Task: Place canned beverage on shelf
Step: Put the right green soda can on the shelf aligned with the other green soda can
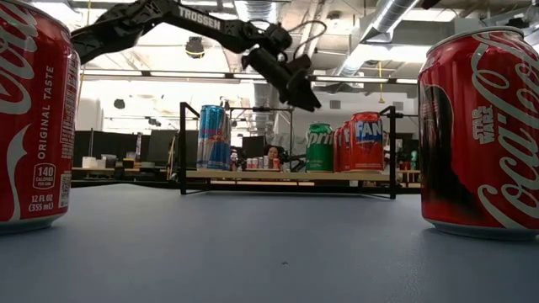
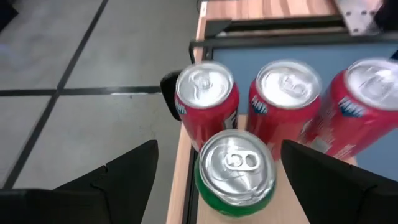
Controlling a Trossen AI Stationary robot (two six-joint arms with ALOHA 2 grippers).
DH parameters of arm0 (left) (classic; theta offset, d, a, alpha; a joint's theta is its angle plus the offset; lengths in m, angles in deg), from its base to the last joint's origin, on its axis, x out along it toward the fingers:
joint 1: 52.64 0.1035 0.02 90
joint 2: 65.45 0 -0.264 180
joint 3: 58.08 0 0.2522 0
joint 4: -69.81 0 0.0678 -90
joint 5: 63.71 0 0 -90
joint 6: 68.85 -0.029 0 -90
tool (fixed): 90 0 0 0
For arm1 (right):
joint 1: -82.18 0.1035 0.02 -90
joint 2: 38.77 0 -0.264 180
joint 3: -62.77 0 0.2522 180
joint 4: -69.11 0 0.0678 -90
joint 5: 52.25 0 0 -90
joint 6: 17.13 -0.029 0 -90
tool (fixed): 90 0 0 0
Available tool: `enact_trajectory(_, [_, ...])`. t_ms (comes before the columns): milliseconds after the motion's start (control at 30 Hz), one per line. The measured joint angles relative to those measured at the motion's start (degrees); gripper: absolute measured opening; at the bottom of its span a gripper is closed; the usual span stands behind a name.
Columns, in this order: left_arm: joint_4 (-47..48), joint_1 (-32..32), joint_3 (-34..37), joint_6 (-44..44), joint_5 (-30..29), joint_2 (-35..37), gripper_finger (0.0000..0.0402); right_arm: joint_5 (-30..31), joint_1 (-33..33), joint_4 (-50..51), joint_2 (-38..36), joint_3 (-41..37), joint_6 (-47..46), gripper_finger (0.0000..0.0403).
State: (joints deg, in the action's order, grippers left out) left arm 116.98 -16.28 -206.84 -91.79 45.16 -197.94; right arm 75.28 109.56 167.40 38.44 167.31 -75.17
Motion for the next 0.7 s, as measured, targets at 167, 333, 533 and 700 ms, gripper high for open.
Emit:
enact_trajectory(167, [6.28,-0.60,0.02,1.17,6.39,6.66,0.0323,-0.01,0.16,0.10,0.00,0.00,0.07,0.0333])
enact_trajectory(333, [15.33,-4.00,0.03,0.92,17.95,15.18,0.0323,-0.05,1.98,0.16,-0.07,0.00,0.06,0.0333])
enact_trajectory(533, [23.50,-13.71,0.21,-5.65,20.85,23.60,0.0323,-3.31,6.88,-0.92,-0.07,0.00,-1.14,0.0333])
enact_trajectory(700, [24.18,-22.96,0.17,-6.09,18.67,27.78,0.0323,-7.56,12.27,-1.21,-0.02,0.00,-6.36,0.0333])
